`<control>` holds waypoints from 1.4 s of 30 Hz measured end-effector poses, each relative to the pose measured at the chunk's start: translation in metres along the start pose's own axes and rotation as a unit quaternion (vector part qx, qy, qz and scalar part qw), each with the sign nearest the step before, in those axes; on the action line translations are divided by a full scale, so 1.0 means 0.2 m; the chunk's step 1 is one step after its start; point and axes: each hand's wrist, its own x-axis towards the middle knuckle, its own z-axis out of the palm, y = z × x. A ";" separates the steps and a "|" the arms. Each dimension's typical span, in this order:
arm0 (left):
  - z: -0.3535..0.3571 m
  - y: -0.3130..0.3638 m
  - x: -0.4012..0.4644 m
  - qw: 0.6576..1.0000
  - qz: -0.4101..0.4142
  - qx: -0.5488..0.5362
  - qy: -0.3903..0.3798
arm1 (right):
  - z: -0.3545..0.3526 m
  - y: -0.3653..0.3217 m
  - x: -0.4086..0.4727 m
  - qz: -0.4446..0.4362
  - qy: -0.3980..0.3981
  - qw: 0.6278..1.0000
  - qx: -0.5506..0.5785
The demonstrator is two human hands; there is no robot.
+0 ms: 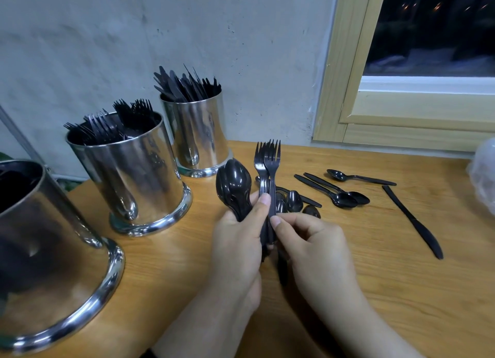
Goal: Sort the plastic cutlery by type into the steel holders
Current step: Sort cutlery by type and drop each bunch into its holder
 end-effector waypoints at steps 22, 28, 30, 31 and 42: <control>-0.04 0.03 0.00 0.988 -0.013 0.045 -0.148 | -0.17 -0.10 0.14 -0.071 0.044 0.992 -0.094; -0.09 0.08 -0.06 0.976 0.004 0.080 -0.202 | -0.23 -0.33 0.16 -0.091 -0.016 0.990 -0.105; -0.13 0.12 -0.09 0.975 -0.005 0.082 -0.207 | -0.23 -0.40 0.15 -0.081 -0.056 0.987 -0.131; -0.15 0.14 -0.11 0.975 -0.011 0.076 -0.206 | -0.22 -0.43 0.14 -0.077 -0.077 0.982 -0.154; -0.50 0.49 -0.34 0.978 0.016 0.089 -0.190 | 0.09 -0.75 -0.04 -0.117 -0.180 0.958 -0.191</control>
